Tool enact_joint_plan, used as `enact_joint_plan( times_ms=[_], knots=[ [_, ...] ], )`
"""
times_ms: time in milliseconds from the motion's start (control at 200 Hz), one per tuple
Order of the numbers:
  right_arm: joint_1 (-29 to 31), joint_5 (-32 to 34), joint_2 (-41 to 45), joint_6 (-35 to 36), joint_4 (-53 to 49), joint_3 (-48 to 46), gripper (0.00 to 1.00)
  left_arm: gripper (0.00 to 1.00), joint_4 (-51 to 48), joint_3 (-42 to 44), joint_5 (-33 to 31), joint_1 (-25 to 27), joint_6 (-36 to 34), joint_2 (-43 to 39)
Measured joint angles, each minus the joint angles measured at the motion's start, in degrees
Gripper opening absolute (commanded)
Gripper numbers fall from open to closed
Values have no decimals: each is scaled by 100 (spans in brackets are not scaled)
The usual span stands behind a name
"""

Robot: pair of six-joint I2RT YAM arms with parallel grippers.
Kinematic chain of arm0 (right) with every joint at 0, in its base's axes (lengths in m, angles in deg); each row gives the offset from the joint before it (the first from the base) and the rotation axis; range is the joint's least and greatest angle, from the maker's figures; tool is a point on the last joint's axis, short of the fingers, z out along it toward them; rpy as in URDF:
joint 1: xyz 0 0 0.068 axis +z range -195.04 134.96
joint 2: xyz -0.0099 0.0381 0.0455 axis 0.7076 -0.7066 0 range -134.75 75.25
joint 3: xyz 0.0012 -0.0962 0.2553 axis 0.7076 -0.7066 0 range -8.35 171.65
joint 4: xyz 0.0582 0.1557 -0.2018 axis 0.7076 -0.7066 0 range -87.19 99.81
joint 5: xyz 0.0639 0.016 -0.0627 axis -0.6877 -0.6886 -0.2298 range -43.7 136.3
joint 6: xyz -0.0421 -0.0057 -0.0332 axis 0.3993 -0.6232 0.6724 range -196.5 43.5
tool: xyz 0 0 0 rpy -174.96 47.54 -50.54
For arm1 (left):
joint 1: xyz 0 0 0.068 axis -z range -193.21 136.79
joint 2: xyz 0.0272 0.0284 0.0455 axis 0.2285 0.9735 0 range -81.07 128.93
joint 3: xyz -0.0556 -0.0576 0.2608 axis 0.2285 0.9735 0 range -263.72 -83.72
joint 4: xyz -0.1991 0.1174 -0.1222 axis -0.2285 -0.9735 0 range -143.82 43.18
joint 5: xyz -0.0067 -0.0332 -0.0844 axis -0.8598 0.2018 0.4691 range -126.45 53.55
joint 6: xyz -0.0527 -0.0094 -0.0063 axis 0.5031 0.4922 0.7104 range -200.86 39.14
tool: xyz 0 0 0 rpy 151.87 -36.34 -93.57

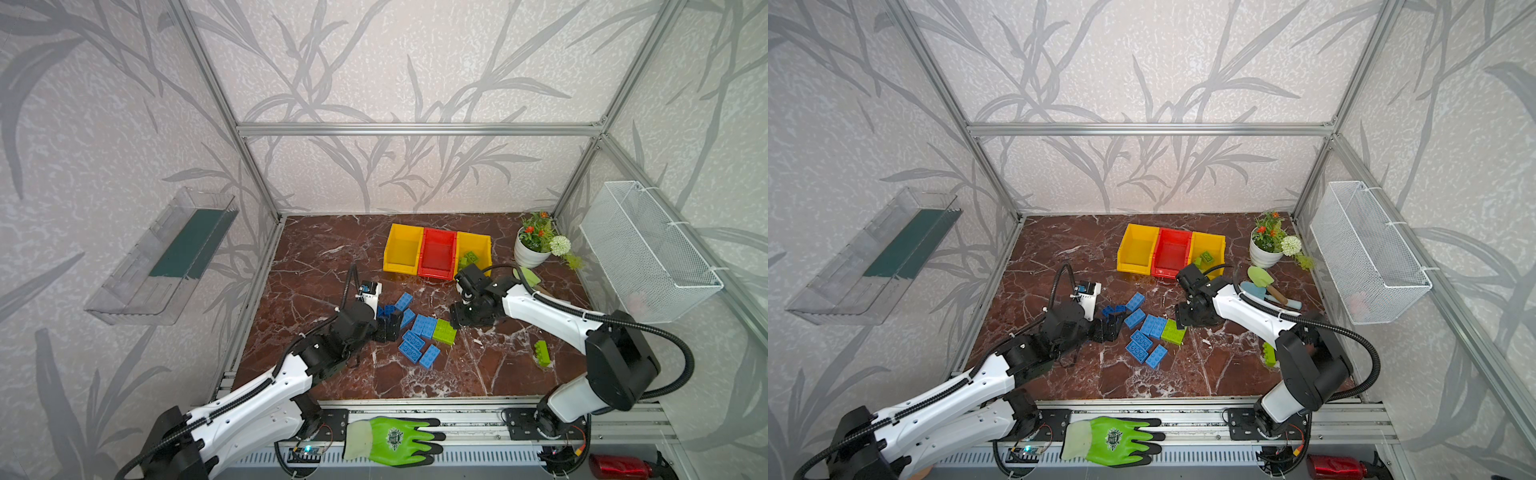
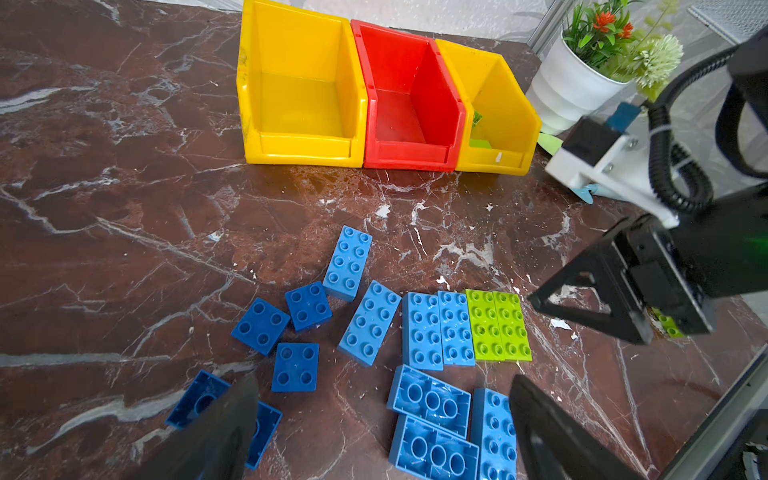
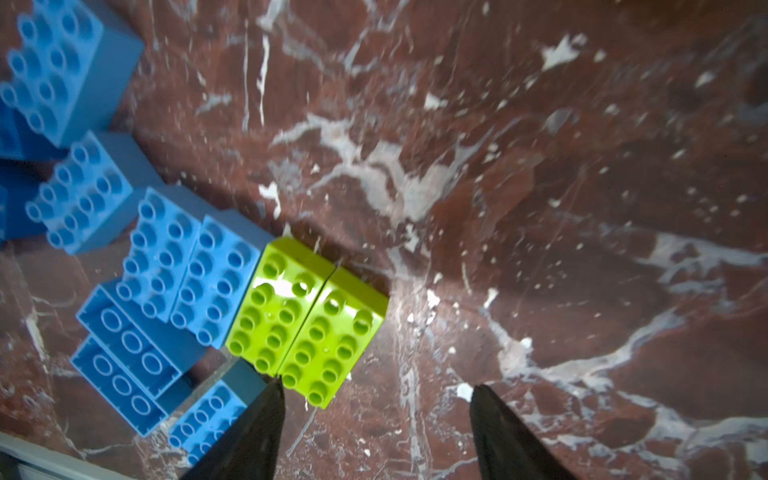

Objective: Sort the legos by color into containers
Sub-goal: 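Move the right gripper back down over the lime-green bricks in the pile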

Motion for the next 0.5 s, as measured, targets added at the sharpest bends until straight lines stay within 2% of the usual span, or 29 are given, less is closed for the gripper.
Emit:
enact_joint_plan(
  times_ms=[240,500],
  knots=[
    [501,57,240,-251,52,-356,71,93,-216,310,-68,20,184,-791],
    [706,61,129,-393,221,-654,71,94,-413,474,-151,20,319,-1019]
  ],
)
